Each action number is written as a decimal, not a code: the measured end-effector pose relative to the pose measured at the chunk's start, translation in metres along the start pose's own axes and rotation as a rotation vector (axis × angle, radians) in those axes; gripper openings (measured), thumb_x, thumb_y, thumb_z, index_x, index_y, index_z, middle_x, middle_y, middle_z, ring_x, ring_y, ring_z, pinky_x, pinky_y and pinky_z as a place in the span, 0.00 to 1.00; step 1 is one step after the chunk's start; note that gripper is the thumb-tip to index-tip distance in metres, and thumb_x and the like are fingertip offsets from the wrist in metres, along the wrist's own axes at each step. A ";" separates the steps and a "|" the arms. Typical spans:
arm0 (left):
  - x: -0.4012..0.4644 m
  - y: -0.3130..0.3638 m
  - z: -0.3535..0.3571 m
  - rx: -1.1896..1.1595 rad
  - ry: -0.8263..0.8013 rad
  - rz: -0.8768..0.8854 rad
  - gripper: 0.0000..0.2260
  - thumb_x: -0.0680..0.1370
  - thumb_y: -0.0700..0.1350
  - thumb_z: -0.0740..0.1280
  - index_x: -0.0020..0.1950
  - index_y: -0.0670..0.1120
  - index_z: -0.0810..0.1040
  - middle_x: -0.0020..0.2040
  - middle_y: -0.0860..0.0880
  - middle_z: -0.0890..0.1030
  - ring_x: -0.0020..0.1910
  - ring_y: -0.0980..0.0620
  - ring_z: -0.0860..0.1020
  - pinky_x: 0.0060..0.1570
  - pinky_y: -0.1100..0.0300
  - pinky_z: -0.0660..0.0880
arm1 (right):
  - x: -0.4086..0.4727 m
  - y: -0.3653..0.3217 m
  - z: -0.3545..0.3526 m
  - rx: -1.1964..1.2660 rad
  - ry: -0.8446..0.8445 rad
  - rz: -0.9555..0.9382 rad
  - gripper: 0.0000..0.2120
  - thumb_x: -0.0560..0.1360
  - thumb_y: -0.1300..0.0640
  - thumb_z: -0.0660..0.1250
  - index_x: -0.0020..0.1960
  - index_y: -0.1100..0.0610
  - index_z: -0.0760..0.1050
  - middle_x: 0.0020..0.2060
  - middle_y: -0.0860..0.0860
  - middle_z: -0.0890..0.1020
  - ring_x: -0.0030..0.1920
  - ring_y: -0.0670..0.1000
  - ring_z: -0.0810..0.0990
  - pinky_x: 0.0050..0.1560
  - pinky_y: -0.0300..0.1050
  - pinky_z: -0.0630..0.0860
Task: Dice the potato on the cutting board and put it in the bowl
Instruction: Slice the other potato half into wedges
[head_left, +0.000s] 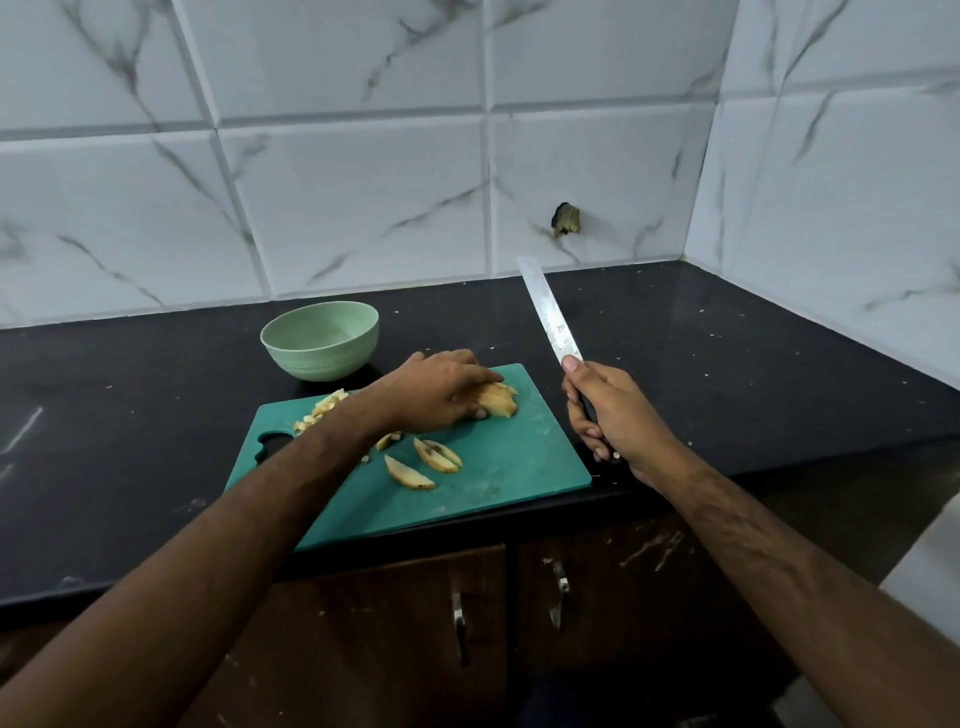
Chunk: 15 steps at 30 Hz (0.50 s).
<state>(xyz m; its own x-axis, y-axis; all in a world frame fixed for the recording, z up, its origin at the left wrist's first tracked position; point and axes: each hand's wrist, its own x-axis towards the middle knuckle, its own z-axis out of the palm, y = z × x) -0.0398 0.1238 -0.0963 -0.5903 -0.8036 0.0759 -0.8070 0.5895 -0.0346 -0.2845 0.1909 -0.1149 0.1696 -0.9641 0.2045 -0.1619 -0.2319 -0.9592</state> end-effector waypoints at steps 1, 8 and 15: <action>0.000 0.000 -0.001 0.013 0.002 -0.004 0.24 0.80 0.58 0.65 0.76 0.56 0.69 0.65 0.52 0.73 0.66 0.51 0.72 0.55 0.51 0.66 | 0.000 0.000 0.000 -0.001 0.001 -0.001 0.20 0.86 0.46 0.56 0.41 0.58 0.67 0.23 0.53 0.64 0.18 0.47 0.60 0.19 0.37 0.62; -0.011 0.003 -0.005 -0.046 0.074 -0.054 0.28 0.78 0.62 0.68 0.76 0.56 0.68 0.67 0.54 0.70 0.68 0.53 0.69 0.58 0.50 0.64 | -0.001 -0.002 0.000 -0.016 0.004 -0.003 0.20 0.86 0.47 0.56 0.42 0.59 0.67 0.23 0.53 0.64 0.19 0.47 0.60 0.19 0.37 0.62; -0.065 -0.010 -0.017 -0.221 0.190 0.056 0.12 0.80 0.52 0.62 0.64 0.59 0.76 0.58 0.60 0.75 0.60 0.61 0.73 0.57 0.43 0.70 | 0.000 0.001 -0.001 -0.016 0.002 -0.013 0.20 0.86 0.47 0.57 0.41 0.59 0.67 0.22 0.52 0.64 0.19 0.47 0.60 0.19 0.38 0.62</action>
<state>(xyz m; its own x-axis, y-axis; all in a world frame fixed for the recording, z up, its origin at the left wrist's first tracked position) 0.0064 0.1713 -0.0842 -0.6030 -0.7521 0.2659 -0.7380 0.6525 0.1718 -0.2853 0.1905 -0.1156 0.1694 -0.9612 0.2175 -0.1756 -0.2466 -0.9531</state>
